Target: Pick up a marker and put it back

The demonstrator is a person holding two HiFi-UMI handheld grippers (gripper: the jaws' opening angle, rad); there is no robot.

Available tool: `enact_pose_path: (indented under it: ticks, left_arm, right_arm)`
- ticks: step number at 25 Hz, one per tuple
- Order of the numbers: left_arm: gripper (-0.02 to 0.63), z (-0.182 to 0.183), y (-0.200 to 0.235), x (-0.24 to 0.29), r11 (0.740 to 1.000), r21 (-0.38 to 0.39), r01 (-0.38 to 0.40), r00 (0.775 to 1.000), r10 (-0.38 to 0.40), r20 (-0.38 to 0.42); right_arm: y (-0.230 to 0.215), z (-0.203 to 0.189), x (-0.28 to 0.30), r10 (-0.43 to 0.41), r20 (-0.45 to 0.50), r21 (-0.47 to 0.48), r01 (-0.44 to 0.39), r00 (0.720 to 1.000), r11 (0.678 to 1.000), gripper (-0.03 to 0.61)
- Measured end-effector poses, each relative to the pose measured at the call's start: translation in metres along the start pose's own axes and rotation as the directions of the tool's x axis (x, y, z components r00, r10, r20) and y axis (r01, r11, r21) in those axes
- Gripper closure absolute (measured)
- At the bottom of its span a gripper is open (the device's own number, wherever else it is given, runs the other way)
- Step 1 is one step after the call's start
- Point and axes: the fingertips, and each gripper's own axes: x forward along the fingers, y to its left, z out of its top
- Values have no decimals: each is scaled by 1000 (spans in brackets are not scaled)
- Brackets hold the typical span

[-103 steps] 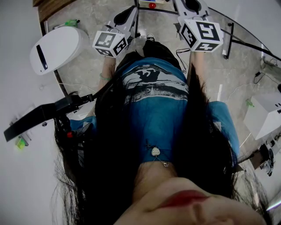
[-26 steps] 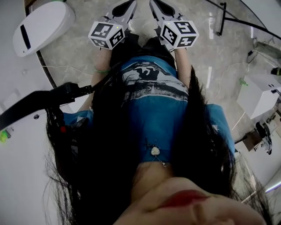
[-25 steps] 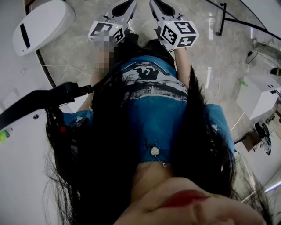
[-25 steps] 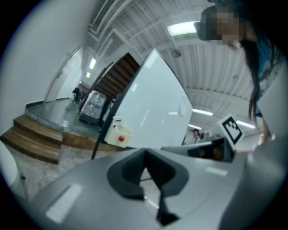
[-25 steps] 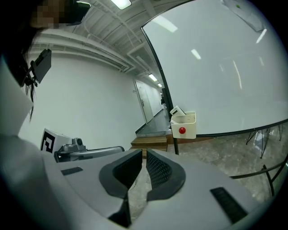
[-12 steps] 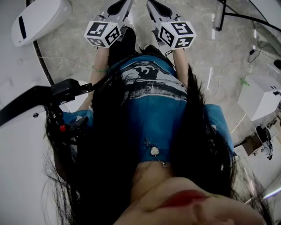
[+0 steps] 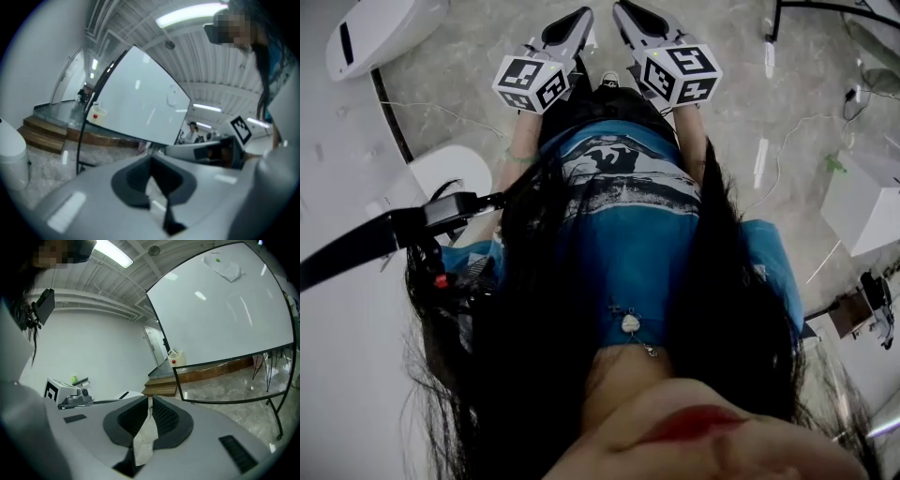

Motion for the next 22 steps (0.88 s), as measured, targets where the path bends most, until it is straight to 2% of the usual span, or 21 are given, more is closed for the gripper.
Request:
enact_pose_path:
  ticks: [5, 16, 22]
  left_arm:
    - [611, -7, -40, -20, 999, 42, -22, 1000, 23, -11]
    - [611, -14, -44, -60, 994, 57, -90, 996, 91, -21]
    - [611, -7, -6, -123, 997, 42, -68, 998, 67, 14]
  right_arm:
    - [7, -14, -38, 17, 16, 36, -18, 1000, 999, 541]
    - [32, -24, -35, 70, 4, 49, -70, 998, 996, 541]
    - [106, -31, -6, 63, 15, 50, -64, 998, 997, 541]
